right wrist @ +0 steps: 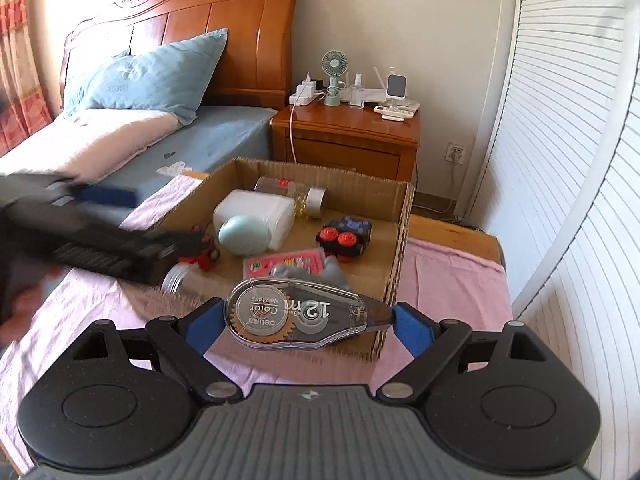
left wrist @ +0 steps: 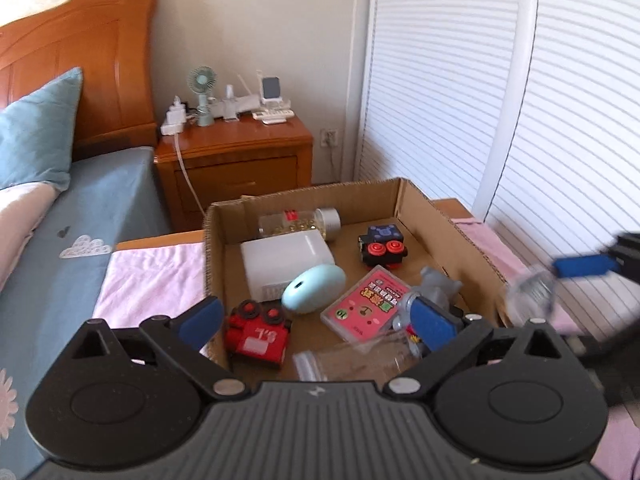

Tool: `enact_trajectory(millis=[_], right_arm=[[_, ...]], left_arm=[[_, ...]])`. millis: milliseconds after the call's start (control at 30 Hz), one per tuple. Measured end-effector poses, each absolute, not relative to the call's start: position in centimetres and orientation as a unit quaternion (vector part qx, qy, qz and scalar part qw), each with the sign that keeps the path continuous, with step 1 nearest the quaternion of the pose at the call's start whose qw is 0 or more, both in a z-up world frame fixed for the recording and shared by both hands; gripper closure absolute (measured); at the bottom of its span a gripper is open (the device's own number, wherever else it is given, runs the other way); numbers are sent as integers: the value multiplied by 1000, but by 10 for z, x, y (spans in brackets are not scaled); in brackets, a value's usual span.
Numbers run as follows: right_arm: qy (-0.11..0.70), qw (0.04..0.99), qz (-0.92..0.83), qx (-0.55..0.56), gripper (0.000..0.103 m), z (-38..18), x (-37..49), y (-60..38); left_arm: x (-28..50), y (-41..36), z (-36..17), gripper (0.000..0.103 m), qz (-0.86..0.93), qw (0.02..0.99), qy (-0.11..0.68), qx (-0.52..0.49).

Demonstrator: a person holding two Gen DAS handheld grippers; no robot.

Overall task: Organize rigid objects
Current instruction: 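Drop light-blue case into box with left tool while right tool releases tape there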

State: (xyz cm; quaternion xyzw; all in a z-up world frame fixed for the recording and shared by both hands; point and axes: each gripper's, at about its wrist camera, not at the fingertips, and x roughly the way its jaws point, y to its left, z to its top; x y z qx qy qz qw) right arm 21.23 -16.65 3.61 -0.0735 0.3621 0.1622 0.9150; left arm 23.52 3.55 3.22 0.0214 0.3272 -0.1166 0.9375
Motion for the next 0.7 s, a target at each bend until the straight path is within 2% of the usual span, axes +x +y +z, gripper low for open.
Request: enact_trajectory(millis=[500,567,633,700], right_arm=[[403,901,151,-51,10,17,304,-130],[409,901,138,-49,8,13,311,-127],[403,905,128,-45,0,14,313,-127],[394,909,130,-36,0,18,310,-129]], left_arm=[[174,44,24,1,-53,950,307,27],[173,45,25,1,-52,950,306,25],[171,46,27,1,-51,951,303,24],[170,46,28,1,-46,952,301,22]])
